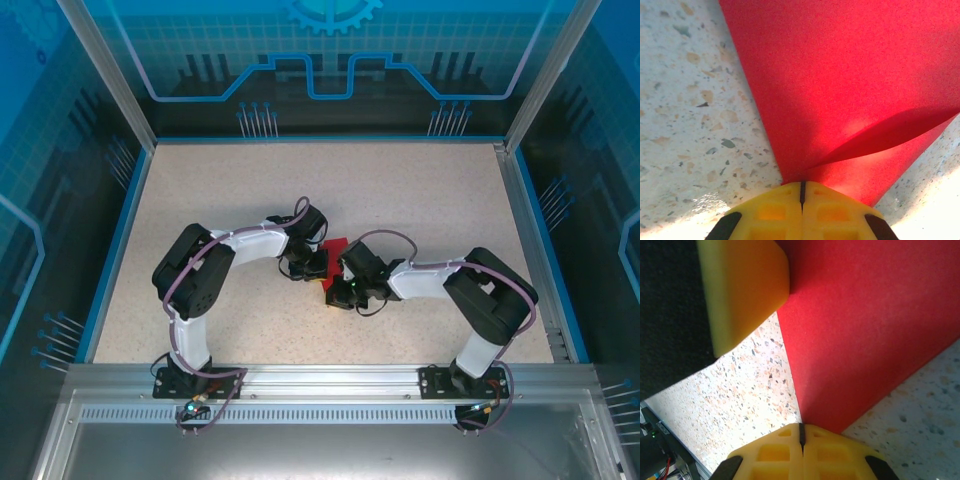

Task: Fold a paper plane with a square sheet of paper (pick it up from the middle)
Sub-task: Third fold the triangle at the center of the table.

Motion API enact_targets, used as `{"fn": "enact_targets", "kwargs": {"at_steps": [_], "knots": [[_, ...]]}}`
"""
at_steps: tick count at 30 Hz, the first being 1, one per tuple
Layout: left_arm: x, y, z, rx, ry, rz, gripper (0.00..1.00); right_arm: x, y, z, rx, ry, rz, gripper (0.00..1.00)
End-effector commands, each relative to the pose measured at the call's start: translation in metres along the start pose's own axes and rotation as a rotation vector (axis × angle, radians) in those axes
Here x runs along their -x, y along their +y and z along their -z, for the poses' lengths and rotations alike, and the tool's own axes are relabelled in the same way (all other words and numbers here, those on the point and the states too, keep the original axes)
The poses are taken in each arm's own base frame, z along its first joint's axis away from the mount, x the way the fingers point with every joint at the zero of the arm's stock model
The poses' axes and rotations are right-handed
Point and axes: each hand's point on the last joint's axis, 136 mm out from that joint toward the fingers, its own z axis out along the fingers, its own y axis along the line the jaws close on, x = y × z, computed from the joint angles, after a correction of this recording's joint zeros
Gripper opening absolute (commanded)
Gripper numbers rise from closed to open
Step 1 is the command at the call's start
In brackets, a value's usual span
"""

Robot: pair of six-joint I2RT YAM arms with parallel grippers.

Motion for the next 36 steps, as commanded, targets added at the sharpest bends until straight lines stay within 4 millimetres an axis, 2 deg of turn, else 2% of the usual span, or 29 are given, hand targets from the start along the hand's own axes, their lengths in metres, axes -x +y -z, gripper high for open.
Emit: {"fn": "enact_targets", "kwargs": {"at_steps": [1, 4, 8, 13, 17, 21, 23, 26, 32, 36], "knots": [[-0.033, 0.076, -0.037, 0.270, 0.106, 0.040, 0.00, -0.002, 0.007, 0.014, -0.012, -0.022, 0.048, 0.04], [-0.033, 0.077, -0.037, 0.269, 0.107, 0.042, 0.00, 0.010, 0.010, 0.023, 0.000, -0.068, 0.049, 0.05], [-0.033, 0.076, -0.037, 0.268, 0.106, 0.041, 0.00, 0.021, 0.006, 0.022, -0.011, -0.087, 0.044, 0.05], [-0.033, 0.076, -0.036, 0.267, 0.105, 0.038, 0.00, 0.030, -0.009, 0.014, -0.050, -0.097, 0.015, 0.04], [-0.033, 0.075, -0.036, 0.267, 0.104, 0.037, 0.00, 0.027, -0.024, 0.009, -0.096, -0.069, -0.024, 0.04], [-0.032, 0.074, -0.035, 0.265, 0.103, 0.032, 0.00, 0.032, -0.010, 0.019, -0.056, -0.094, -0.002, 0.04], [-0.031, 0.073, -0.034, 0.261, 0.099, 0.031, 0.00, 0.043, 0.001, 0.030, -0.032, -0.137, 0.022, 0.04], [-0.030, 0.072, -0.033, 0.259, 0.097, 0.028, 0.00, 0.057, 0.006, 0.038, -0.021, -0.170, 0.029, 0.04], [-0.029, 0.070, -0.032, 0.254, 0.093, 0.025, 0.00, 0.069, -0.012, 0.028, -0.059, -0.160, 0.003, 0.04], [-0.026, 0.066, -0.029, 0.243, 0.084, 0.016, 0.00, 0.069, -0.027, 0.019, -0.088, -0.143, -0.022, 0.04]]}}
